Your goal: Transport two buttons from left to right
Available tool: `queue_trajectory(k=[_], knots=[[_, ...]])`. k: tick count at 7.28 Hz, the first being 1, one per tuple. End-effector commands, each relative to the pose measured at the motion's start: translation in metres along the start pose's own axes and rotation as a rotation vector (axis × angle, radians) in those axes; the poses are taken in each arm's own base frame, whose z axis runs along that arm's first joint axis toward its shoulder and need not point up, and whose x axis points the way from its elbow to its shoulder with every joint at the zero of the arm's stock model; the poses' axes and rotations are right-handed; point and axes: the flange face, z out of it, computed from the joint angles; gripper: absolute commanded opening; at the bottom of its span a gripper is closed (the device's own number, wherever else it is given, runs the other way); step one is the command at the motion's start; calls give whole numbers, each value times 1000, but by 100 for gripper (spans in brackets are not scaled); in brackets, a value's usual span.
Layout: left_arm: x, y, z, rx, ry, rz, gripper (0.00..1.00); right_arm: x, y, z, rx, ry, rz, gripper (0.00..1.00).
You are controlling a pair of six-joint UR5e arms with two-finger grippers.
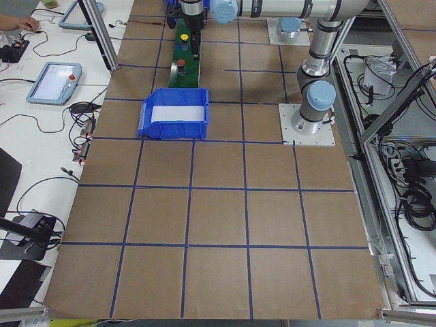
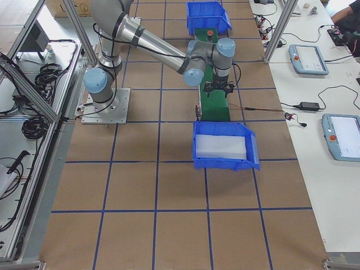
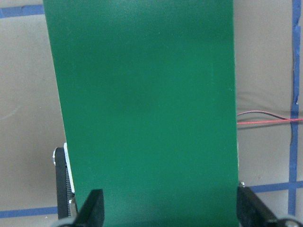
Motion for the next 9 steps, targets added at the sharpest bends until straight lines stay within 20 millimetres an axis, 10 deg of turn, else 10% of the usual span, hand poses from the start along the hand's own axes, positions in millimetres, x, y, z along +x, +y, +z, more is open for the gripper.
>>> queue_trajectory(k=[1,9], knots=[[-7,11,-5,-59,-64,-7,100,1,-3,2,5,-2,-23,97],[-2,8,-6,-34,-16,-11,100,2,-16,1,6,6,-44,98]])
